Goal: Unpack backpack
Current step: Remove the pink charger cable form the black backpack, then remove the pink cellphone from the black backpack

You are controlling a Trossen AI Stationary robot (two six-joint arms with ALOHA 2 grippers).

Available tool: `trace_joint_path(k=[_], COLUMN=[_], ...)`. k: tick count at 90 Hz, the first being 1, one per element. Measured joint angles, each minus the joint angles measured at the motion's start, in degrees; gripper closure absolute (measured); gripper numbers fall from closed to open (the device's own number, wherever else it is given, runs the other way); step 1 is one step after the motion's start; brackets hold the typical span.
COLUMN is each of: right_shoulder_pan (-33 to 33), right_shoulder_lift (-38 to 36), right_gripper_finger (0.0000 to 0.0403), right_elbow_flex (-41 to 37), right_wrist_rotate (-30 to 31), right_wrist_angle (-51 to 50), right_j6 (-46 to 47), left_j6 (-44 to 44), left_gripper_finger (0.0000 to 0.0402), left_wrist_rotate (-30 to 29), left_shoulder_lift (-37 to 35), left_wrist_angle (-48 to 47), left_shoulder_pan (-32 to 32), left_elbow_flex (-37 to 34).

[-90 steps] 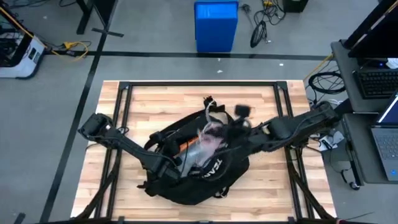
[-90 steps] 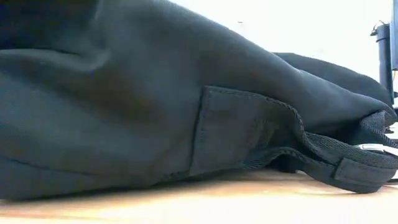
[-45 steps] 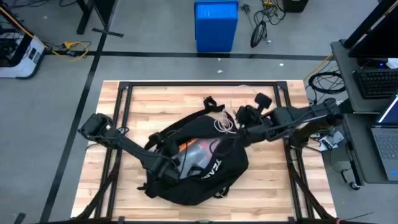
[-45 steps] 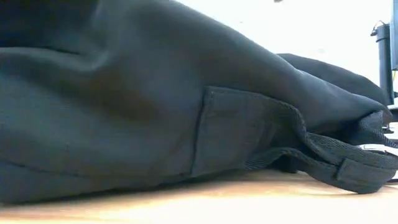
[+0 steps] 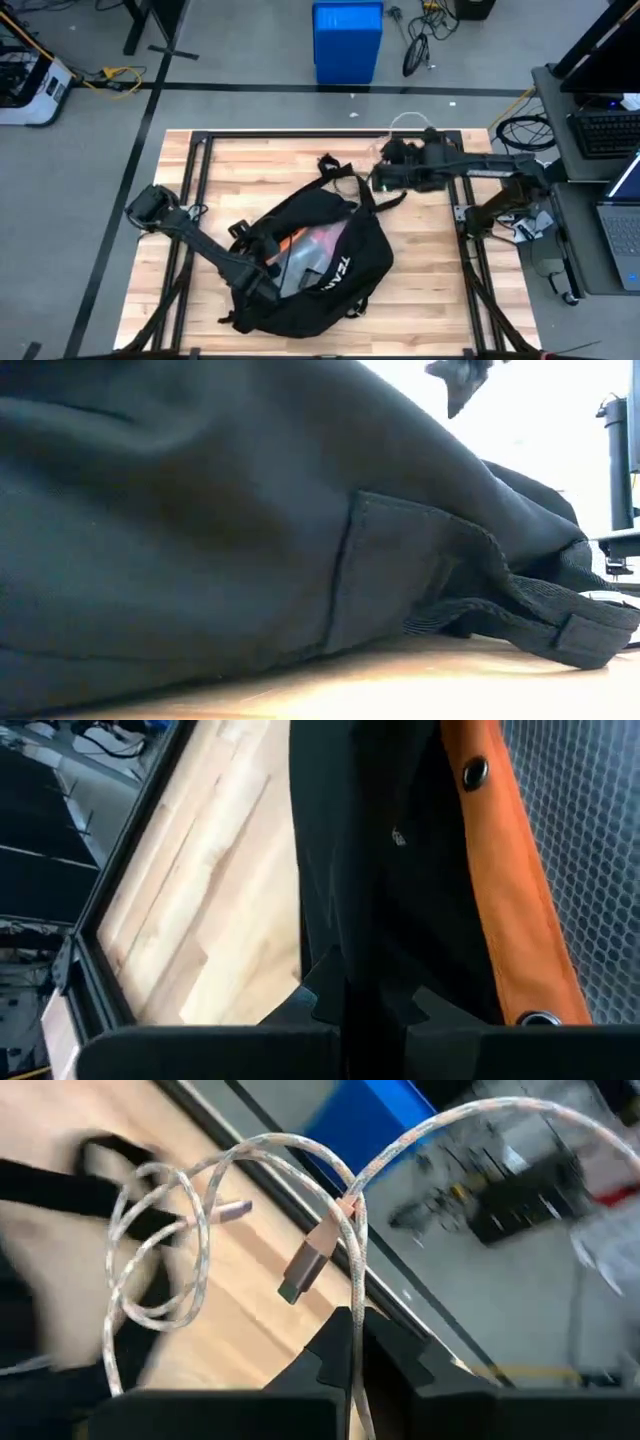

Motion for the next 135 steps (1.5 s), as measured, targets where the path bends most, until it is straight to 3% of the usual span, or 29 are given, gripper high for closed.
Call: trace_joint_path(k=[45,74,92,115,125,135], right_shoulder_pan=[-19.85,-26.62,-28.09,-27.75,-25.69,-21.17], right_shoulder_lift=[0.09,0.07,0.07,-0.06,-1.59,-4.58], right_gripper_finger=[0.0403,0.0403,0.0389,0.0331,0.0302,0.0283], right_elbow_flex=[-27.44,-40.56,-43.54,-43.36,-41.44,-38.61], right_wrist_rotate=[-3.91,-8.8,-14.62,-15.32,-16.59,-22.95], right_wrist_angle=[14.71,30.96,40.86,40.62,39.72,39.76], right_j6=[-2.15,-9.03,-14.55,-16.25,-16.1,-17.59], left_j6=[0.04,0.07,0.09,0.21,0.45,0.56], left_gripper_finger=[0.0398,0.0398,0.0398,0.0398,0.0398,0.0398], left_wrist_rotate=[-2.8,-2.95,-3.0,-3.02,-3.02,-3.24], left_shoulder_lift=[0.0,0.0,0.0,0.0,0.0,0.0], left_wrist_angle=[-0.16,-0.12,-0.05,-0.05,-0.06,-0.05], left_shoulder_pan=[-3.65,-4.03,-4.03,-3.99,-3.99,-3.99], left_elbow_flex=[4.08,4.08,4.08,4.08,4.08,4.08])
